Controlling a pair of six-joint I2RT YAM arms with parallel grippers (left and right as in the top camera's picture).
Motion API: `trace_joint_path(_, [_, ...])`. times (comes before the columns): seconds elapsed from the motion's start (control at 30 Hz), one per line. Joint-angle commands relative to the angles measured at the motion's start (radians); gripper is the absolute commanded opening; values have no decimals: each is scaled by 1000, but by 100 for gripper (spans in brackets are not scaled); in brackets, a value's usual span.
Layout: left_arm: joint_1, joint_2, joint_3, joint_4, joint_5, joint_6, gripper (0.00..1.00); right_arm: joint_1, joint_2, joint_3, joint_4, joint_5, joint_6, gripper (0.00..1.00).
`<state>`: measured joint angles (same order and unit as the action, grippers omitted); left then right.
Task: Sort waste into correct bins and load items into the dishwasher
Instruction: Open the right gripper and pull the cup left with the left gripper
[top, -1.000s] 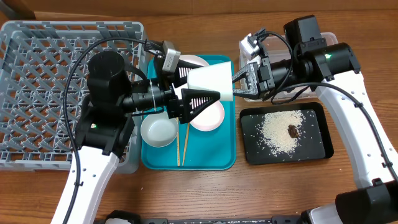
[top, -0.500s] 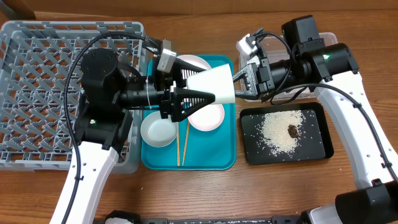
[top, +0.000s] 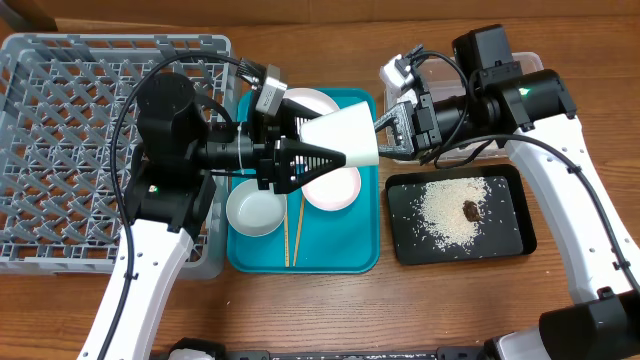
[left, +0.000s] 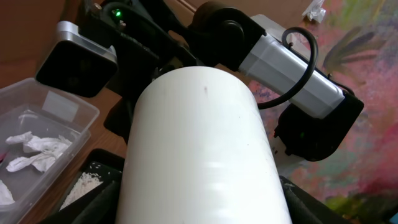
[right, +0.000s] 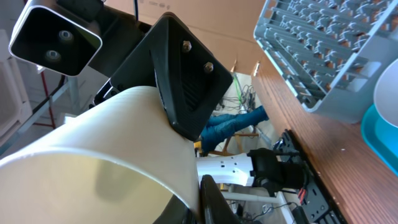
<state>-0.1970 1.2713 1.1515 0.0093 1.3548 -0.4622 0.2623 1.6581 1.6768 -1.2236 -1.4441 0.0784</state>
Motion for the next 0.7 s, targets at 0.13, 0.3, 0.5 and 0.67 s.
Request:
trace_joint_path(0.13, [-6,54,16,-4,48,-5,67,0,-6,9,7,-23,-4,4])
trace_joint_path(0.3, [14,58,16,-1,48,31,64,0,-6,9,4,62,-1,24])
trace_joint_path(0.5, [119,58,16,-14,48,59,59,-39,-6,9,-1,175,0,43])
trace_joint_path(0.67, [208,58,16,-130,11,137,57,-123,-6,9,-6,358,4,51])
